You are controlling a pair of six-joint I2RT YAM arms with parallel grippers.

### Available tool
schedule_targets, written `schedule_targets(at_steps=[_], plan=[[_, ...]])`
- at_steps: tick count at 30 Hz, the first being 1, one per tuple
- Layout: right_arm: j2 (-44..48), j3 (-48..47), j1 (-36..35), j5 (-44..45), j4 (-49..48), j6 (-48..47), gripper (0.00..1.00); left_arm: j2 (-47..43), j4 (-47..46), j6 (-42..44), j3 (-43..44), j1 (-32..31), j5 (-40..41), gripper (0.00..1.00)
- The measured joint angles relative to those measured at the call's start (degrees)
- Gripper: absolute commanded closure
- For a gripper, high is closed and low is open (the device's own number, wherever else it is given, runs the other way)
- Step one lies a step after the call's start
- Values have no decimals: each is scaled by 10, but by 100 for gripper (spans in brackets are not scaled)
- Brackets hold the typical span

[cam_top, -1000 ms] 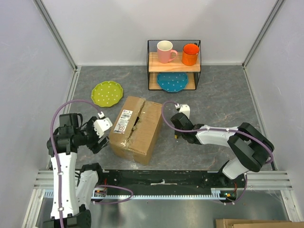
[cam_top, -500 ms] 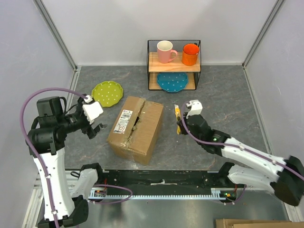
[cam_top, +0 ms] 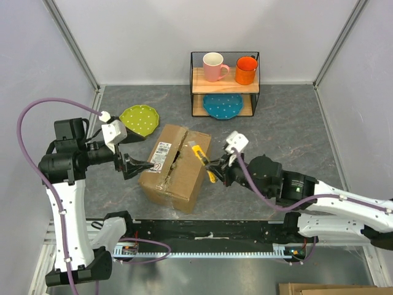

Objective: Unpack the express box
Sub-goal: Pick up the knife from the center of the board.

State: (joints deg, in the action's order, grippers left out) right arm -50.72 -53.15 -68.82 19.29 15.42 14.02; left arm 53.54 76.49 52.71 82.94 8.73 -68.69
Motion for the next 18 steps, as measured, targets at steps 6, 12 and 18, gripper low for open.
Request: schedule_targets(at_steps=[6, 12, 18], plan=[[-119, -106, -83, 30, -15, -50, 99, -33, -121, -198, -91, -24, -46, 0], [-192, -147, -98, 34, -39, -73, 100, -37, -219, -317, -114, -50, -65, 1], [-219, -168, -107, 40, -68, -83, 100, -40, -259, -352, -152, -54, -72, 0]])
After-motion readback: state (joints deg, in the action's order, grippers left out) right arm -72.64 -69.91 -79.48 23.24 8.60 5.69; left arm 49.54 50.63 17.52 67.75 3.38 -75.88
